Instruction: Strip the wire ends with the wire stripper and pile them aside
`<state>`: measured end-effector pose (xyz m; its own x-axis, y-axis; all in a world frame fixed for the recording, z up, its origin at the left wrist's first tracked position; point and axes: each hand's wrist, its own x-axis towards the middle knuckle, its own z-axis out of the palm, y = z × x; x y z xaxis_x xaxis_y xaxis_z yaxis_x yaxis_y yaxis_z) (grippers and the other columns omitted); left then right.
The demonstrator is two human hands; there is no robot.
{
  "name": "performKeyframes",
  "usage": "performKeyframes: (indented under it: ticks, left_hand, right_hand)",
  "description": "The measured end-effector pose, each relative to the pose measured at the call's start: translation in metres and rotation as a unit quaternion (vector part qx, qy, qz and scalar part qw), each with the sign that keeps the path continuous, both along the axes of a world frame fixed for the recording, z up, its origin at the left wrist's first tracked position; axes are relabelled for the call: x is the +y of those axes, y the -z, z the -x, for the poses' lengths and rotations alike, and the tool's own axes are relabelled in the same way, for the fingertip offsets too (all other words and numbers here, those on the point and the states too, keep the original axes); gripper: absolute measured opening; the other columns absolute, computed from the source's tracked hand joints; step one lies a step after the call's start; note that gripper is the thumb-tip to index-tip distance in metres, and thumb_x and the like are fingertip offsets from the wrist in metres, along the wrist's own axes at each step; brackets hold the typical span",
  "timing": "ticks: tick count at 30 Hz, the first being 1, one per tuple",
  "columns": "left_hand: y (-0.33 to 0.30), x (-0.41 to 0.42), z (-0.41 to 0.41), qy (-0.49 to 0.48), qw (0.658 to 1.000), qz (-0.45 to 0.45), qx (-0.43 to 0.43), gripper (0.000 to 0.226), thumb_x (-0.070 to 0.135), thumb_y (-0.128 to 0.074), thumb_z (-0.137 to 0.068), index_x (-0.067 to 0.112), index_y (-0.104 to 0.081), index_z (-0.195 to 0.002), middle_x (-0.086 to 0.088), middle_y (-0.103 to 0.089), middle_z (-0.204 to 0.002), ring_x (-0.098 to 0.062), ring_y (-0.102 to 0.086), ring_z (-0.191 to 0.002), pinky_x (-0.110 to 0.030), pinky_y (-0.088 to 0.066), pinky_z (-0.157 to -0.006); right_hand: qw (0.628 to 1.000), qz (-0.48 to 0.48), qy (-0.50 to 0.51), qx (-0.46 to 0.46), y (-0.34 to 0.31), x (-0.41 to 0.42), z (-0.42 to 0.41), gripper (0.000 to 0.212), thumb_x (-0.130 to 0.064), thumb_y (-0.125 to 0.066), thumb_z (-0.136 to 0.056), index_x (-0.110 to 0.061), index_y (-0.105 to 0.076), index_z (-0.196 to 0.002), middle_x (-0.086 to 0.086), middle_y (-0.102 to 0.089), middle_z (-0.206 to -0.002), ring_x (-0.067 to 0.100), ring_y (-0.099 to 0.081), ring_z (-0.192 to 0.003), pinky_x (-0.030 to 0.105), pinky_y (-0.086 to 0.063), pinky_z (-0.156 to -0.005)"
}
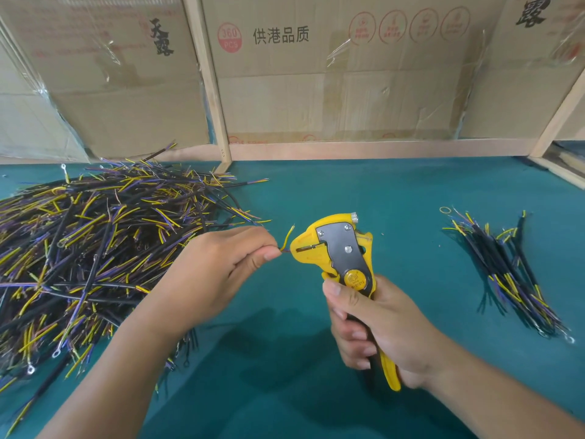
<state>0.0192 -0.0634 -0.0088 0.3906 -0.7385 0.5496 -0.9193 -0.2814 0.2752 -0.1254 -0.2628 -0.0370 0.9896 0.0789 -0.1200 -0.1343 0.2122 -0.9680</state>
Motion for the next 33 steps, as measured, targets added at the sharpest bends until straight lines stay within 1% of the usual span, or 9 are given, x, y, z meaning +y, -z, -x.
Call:
performKeyframes:
  ticks: [4, 8, 12, 16, 21, 23, 29, 31, 33]
  left_hand:
    - [-0.0006, 0.0022, -0.0035, 0.011, 1.0, 0.002, -0.005, 0.025, 0.038, -0.04, -0.106, 0.023, -0.054, -0.092, 0.013, -0.048, -0.078, -0.011, -0.047, -0.07, -0.034, -0.044, -0.062]
    - [0.0001, 0.0029, -0.0053, 0.014, 1.0, 0.004, -0.01, 0.025, 0.04, -0.039, -0.106, 0.025, -0.052, -0.092, 0.013, -0.048, -0.079, -0.01, -0.047, -0.071, -0.031, -0.042, -0.063]
    - [0.001, 0.0041, -0.0084, 0.012, 1.0, 0.009, -0.006, 0.028, 0.038, -0.039, -0.106, 0.021, -0.055, -0.091, 0.014, -0.048, -0.079, -0.01, -0.046, -0.071, -0.03, -0.042, -0.063]
    - [0.0022, 0.0025, -0.0084, 0.012, 1.0, 0.015, 0.001, 0.03, 0.035, -0.041, -0.105, 0.015, -0.057, -0.09, 0.009, -0.05, -0.077, -0.013, -0.047, -0.071, -0.032, -0.043, -0.065]
    - [0.0015, 0.0002, -0.0067, 0.017, 1.0, 0.024, 0.005, 0.032, 0.035, -0.04, -0.105, 0.014, -0.058, -0.089, 0.01, -0.048, -0.076, -0.008, -0.044, -0.071, -0.023, -0.04, -0.065]
    - [0.0013, -0.0009, -0.0059, 0.017, 0.999, 0.029, 0.006, 0.033, 0.036, -0.04, -0.106, 0.014, -0.058, -0.089, 0.011, -0.047, -0.076, -0.007, -0.043, -0.071, -0.024, -0.039, -0.065]
    - [0.0018, -0.0012, -0.0059, 0.01, 0.999, 0.034, 0.006, 0.032, 0.037, -0.039, -0.106, 0.016, -0.056, -0.089, 0.01, -0.048, -0.076, -0.01, -0.044, -0.07, -0.028, -0.041, -0.066]
    - [0.0028, 0.0003, -0.0076, 0.01, 0.999, 0.038, 0.007, 0.03, 0.035, -0.04, -0.106, 0.016, -0.056, -0.088, 0.009, -0.048, -0.075, -0.011, -0.044, -0.07, -0.028, -0.041, -0.065]
    - [0.0039, 0.0011, -0.0102, 0.011, 0.999, 0.045, 0.009, 0.031, 0.033, -0.041, -0.106, 0.014, -0.056, -0.088, 0.009, -0.047, -0.075, -0.01, -0.044, -0.071, -0.027, -0.04, -0.066]
  right_hand:
    - [1.0, -0.011, 0.02, -0.012, 0.0032, 0.0094, 0.0043, 0.057, -0.053, -0.072, -0.08, -0.009, -0.037, -0.069, 0.002, -0.031, -0.053, 0.017, -0.026, -0.04, 0.024, -0.033, -0.044]
    - [0.999, -0.017, 0.034, -0.015, 0.0024, 0.0098, 0.0067, 0.051, -0.051, -0.073, -0.079, -0.013, -0.042, -0.066, 0.003, -0.033, -0.053, 0.017, -0.027, -0.04, 0.024, -0.034, -0.044]
    - [0.999, -0.012, 0.036, -0.018, 0.0019, 0.0087, 0.0071, 0.054, -0.049, -0.073, -0.08, -0.009, -0.039, -0.067, 0.004, -0.033, -0.054, 0.018, -0.027, -0.04, 0.025, -0.034, -0.044]
    - [0.999, -0.015, 0.041, -0.024, 0.002, 0.0093, 0.0079, 0.053, -0.047, -0.072, -0.08, -0.007, -0.039, -0.067, 0.004, -0.033, -0.053, 0.018, -0.028, -0.04, 0.024, -0.034, -0.043]
    - [0.998, -0.021, 0.045, -0.032, 0.0028, 0.0099, 0.0083, 0.047, -0.044, -0.072, -0.081, -0.011, -0.043, -0.065, 0.004, -0.034, -0.052, 0.017, -0.028, -0.039, 0.024, -0.034, -0.043]
    - [0.998, -0.026, 0.049, -0.036, 0.0039, 0.0108, 0.0084, 0.044, -0.042, -0.071, -0.081, -0.012, -0.044, -0.064, 0.004, -0.034, -0.052, 0.017, -0.028, -0.039, 0.024, -0.035, -0.043]
    - [0.997, -0.03, 0.051, -0.04, 0.0055, 0.0073, 0.0085, 0.05, -0.04, -0.071, -0.08, -0.005, -0.039, -0.065, 0.006, -0.035, -0.052, 0.018, -0.031, -0.039, 0.026, -0.037, -0.043]
    - [0.998, -0.041, 0.041, -0.04, 0.0059, 0.0073, 0.0082, 0.047, -0.039, -0.071, -0.081, -0.005, -0.041, -0.065, 0.006, -0.037, -0.053, 0.019, -0.034, -0.039, 0.028, -0.039, -0.044]
    - [0.997, -0.051, 0.029, -0.049, 0.0066, 0.0073, 0.0073, 0.04, -0.036, -0.07, -0.082, -0.007, -0.048, -0.066, 0.008, -0.04, -0.054, 0.02, -0.037, -0.04, 0.03, -0.042, -0.047]
